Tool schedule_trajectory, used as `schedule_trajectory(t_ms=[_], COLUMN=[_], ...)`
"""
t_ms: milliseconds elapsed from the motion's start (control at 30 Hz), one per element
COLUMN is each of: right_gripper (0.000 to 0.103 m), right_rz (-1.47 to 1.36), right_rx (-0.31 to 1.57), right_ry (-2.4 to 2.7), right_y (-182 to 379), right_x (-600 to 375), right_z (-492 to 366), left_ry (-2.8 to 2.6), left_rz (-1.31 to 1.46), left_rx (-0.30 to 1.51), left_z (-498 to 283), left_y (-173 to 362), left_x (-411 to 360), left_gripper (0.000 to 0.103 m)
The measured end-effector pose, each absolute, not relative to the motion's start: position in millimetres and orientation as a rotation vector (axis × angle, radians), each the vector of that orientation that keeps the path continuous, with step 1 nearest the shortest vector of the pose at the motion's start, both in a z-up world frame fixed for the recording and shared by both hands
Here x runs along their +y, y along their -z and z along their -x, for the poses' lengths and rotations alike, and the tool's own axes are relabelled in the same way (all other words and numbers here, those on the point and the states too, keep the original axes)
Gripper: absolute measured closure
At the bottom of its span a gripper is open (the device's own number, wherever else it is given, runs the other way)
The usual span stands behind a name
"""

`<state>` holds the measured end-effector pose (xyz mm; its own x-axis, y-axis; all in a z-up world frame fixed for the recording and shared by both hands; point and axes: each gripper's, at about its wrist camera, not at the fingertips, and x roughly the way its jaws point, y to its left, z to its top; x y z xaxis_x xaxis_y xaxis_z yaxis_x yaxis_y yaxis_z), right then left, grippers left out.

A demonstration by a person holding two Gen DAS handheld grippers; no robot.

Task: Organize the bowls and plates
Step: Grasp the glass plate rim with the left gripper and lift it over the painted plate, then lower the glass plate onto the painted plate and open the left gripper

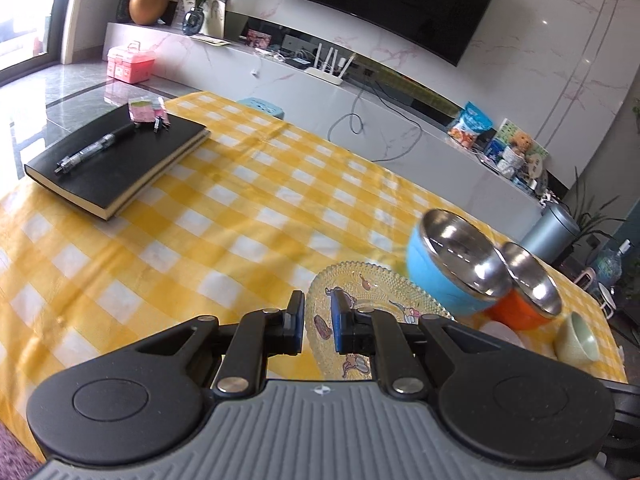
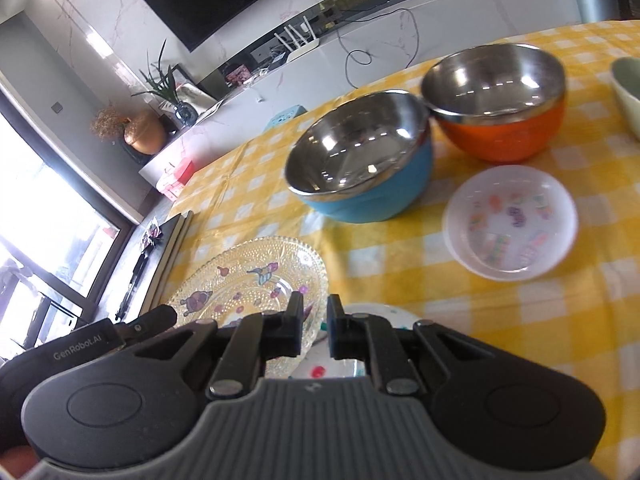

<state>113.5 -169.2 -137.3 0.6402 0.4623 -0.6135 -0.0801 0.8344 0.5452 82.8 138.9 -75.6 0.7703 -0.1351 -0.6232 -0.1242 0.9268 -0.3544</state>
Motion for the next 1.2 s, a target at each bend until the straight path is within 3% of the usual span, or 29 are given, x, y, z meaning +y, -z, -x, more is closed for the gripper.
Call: schedule_trajectory(t_ms=[433,1200], right_gripper=[0.093,0.092], right_rz=[-0.535,-0.292], right_rx=[0.839,0.824], right_ry=[-0.257,-0.238], right_y=[149,156], right_x=[-231,-202], right_z=[-66,-63], left_ry=[0.075,0.047], left_rz=[0.344,0.304], left_rx=[0.751,0.801], left_z=[-52,-46], left_y=[87,113], left_x=[91,90], left_gripper=[0.088,0.088])
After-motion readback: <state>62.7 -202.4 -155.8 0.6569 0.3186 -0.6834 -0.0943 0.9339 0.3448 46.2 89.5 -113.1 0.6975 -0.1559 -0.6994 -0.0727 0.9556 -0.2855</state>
